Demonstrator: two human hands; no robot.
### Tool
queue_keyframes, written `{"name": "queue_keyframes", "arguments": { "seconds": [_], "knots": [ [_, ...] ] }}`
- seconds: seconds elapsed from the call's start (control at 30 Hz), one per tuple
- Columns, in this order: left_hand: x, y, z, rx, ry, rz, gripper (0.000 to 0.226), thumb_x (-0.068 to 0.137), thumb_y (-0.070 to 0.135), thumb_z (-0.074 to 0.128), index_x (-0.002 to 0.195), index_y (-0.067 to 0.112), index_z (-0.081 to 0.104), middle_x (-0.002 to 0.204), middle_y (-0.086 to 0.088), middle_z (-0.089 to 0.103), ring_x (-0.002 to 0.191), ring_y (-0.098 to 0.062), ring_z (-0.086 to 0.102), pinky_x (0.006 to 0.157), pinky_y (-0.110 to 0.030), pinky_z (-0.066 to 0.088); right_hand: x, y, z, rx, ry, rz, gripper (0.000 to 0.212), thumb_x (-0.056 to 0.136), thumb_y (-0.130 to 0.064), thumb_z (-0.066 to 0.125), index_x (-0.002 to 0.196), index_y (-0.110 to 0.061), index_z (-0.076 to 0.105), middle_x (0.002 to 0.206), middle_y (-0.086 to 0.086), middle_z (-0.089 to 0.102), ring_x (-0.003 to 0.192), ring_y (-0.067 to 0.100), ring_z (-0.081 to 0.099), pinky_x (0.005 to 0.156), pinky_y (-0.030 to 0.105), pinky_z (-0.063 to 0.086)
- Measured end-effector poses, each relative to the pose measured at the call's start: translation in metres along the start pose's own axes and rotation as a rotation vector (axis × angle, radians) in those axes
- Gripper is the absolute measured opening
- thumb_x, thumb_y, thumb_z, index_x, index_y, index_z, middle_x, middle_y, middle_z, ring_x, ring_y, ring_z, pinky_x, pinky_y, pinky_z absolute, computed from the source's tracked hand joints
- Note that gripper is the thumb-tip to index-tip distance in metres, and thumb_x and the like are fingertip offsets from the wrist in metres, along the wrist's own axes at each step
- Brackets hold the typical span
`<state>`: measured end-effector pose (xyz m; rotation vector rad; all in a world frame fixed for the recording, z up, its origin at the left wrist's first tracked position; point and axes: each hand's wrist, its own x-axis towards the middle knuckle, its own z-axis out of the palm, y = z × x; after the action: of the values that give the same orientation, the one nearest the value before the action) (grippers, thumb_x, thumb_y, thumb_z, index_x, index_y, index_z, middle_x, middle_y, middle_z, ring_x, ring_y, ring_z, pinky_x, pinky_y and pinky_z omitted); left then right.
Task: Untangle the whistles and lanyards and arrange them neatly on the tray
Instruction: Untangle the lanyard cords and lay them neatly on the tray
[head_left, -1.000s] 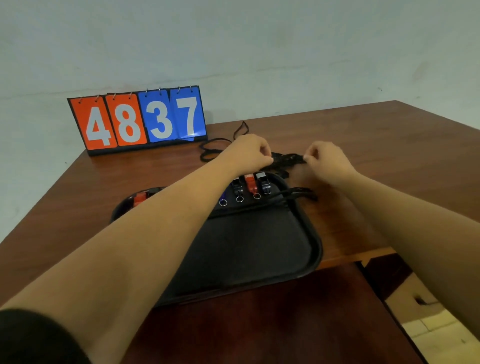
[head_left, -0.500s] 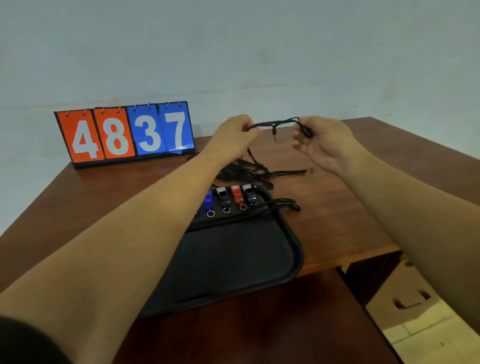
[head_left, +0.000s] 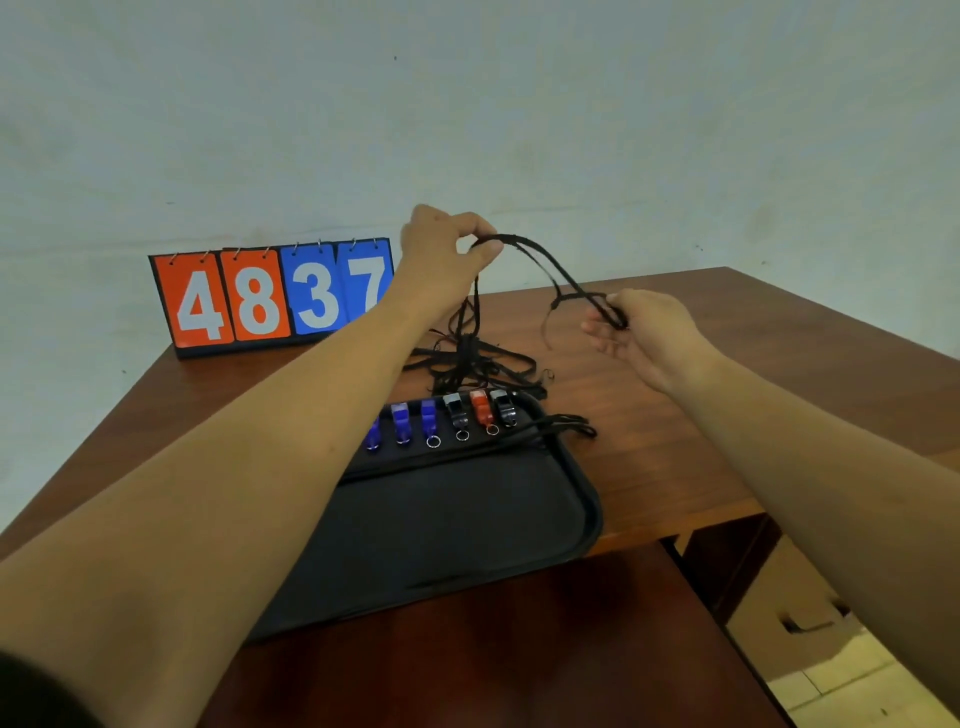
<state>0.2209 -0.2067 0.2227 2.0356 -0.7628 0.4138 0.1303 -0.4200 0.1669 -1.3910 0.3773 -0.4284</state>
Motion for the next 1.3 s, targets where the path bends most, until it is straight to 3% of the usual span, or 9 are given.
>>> {"name": "queue_keyframes", "arguments": {
  "seconds": [0.07,0.2,0.4,0.5,0.6,0.73,0.87,1.1,1.3],
  "knots": [
    [0.002,0.003,-0.005,0.05,0.049,-0.018,0.014,0.094,0.033,0.062,0.102,0.026,0.07,0.102,-0.002,0.044,0.095,-0.015,0.046,0.084,-0.024,0.035,-0.009,-0.001,0.008,-0.127,-0.074,-0.046,0.017,0.099,-0.011,0.049,0.104,-0.005,0.063,0.093,0.011,0.072,0.085,0.021,0.072,0.08,0.037,0.059],
    [0.007,0.018,-0.014,-0.13,-0.014,-0.079,0.014,0.097,0.024,0.058,0.101,0.015,0.067,0.074,-0.004,0.068,0.06,-0.005,0.066,0.062,-0.021,0.052,-0.02,-0.007,0.025,-0.163,-0.176,-0.09,0.015,0.098,-0.009,0.049,0.1,-0.003,0.062,0.087,0.013,0.073,0.082,0.025,0.072,0.082,0.042,0.058],
    [0.022,0.051,0.001,-0.606,-0.198,-0.144,0.012,0.098,0.008,0.051,0.091,0.012,0.06,0.099,-0.008,0.071,0.092,-0.018,0.071,0.084,-0.03,0.057,-0.035,-0.014,0.024,0.047,-0.429,-0.093,0.019,0.093,-0.007,0.046,0.088,-0.005,0.064,0.089,0.017,0.07,0.082,0.03,0.068,0.072,0.037,0.058],
    [0.026,0.071,0.014,-0.761,-0.234,-0.235,0.015,0.096,0.005,0.047,0.084,0.008,0.056,0.095,-0.015,0.069,0.089,-0.024,0.068,0.087,-0.033,0.054,-0.036,-0.015,0.011,-0.123,-0.302,-0.117,0.02,0.095,-0.004,0.045,0.088,-0.003,0.063,0.082,0.012,0.07,0.075,0.028,0.069,0.068,0.036,0.056],
    [0.026,0.078,0.031,-0.677,-0.233,-0.266,0.014,0.097,0.01,0.051,0.084,0.005,0.056,0.079,-0.013,0.065,0.078,-0.025,0.067,0.082,-0.034,0.056,-0.027,-0.012,-0.005,-0.467,-0.002,-0.149,0.018,0.095,-0.008,0.054,0.111,-0.008,0.06,0.101,0.011,0.067,0.072,0.019,0.069,0.064,0.031,0.056],
    [0.018,0.066,0.054,-0.326,-0.422,-0.035,0.023,0.091,0.015,0.065,0.072,0.012,0.052,0.078,-0.014,0.071,0.079,-0.019,0.073,0.079,-0.03,0.06,-0.021,-0.009,-0.021,-0.37,-0.207,-0.206,0.063,0.088,-0.008,0.069,0.141,-0.03,0.041,0.121,-0.006,0.056,0.075,0.024,0.068,0.067,0.036,0.056],
    [0.011,0.06,0.072,-0.415,-0.485,-0.061,0.019,0.094,0.007,0.061,0.084,0.01,0.045,0.075,-0.016,0.067,0.069,-0.024,0.069,0.066,-0.031,0.056,-0.019,-0.003,-0.022,-0.366,-0.411,-0.15,0.034,0.095,-0.013,0.062,0.129,-0.014,0.057,0.107,0.011,0.074,0.06,0.02,0.057,0.054,0.031,0.046],
    [0.009,0.049,0.073,-0.295,-0.435,-0.096,0.007,0.098,0.014,0.057,0.104,0.013,0.055,0.083,-0.007,0.072,0.044,-0.005,0.041,0.049,-0.019,0.037,0.002,0.019,-0.055,-1.021,-0.113,-0.302,0.021,0.102,-0.024,0.052,0.094,-0.013,0.068,0.079,-0.004,0.067,0.068,0.006,0.061,0.066,0.024,0.046],
    [0.011,0.052,0.078,-0.162,-0.28,-0.074,0.01,0.097,0.018,0.056,0.105,0.015,0.059,0.083,0.004,0.074,0.054,-0.004,0.049,0.056,-0.024,0.043,0.009,0.036,-0.077,-0.939,-0.023,-0.266,0.016,0.101,-0.025,0.053,0.104,-0.014,0.065,0.082,0.002,0.07,0.068,0.01,0.062,0.07,0.03,0.051]
  ]
}}
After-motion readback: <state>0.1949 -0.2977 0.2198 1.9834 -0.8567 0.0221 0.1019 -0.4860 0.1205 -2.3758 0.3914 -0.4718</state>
